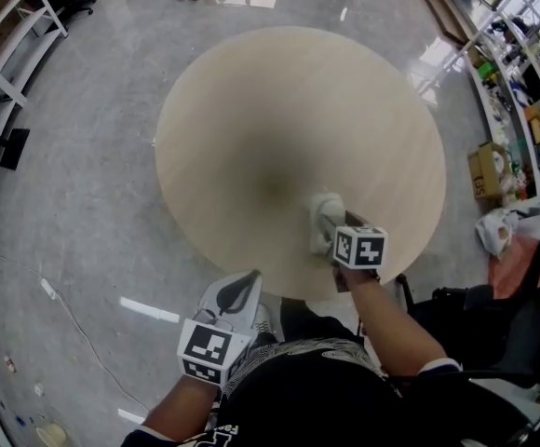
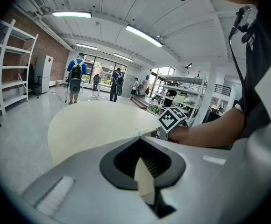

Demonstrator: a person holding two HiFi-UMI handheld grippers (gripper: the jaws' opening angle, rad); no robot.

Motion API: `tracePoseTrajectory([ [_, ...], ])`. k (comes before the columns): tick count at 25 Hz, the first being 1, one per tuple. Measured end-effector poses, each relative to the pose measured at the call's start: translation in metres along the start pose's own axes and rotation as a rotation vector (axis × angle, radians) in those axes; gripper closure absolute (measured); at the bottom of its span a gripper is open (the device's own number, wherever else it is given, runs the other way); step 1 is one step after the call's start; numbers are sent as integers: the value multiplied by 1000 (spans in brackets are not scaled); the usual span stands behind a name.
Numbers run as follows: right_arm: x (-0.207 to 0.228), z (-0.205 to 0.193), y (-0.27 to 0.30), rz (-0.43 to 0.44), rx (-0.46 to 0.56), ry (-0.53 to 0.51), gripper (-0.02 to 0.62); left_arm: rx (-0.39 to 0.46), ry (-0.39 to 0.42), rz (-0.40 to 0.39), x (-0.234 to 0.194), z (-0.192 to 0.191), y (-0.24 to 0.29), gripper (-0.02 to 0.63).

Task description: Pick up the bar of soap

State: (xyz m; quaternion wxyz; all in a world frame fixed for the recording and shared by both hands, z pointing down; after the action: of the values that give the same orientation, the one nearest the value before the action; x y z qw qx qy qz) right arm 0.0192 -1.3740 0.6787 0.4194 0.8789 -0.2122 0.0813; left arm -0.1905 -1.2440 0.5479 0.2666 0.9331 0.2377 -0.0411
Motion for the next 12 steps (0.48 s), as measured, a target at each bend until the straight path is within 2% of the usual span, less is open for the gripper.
tracePoseTrajectory([
  [3, 4, 2, -6, 10, 21, 23, 333, 4, -1, 7, 2, 1, -4, 598],
  [10, 7, 16, -24, 89, 141, 115, 341, 19, 4, 7, 6, 3, -13, 598],
  [11, 8, 17, -28, 89, 153, 123, 346, 20, 3, 7, 7, 3, -15, 598],
  [12, 9, 16, -32, 86, 165, 136, 392, 22, 2, 6, 9, 2, -16, 598],
])
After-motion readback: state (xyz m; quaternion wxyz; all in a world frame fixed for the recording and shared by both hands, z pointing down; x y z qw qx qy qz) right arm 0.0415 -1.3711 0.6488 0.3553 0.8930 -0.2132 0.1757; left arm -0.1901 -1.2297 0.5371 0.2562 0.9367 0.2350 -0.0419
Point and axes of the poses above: the fingertips, and each gripper's own axes: y forward along the fingers, x to its right, z out of its top, the point moved 3 cm from there along -y, backward along the fingers, and after that the axes turned 11 degrees about z, right-handed, at the moved point
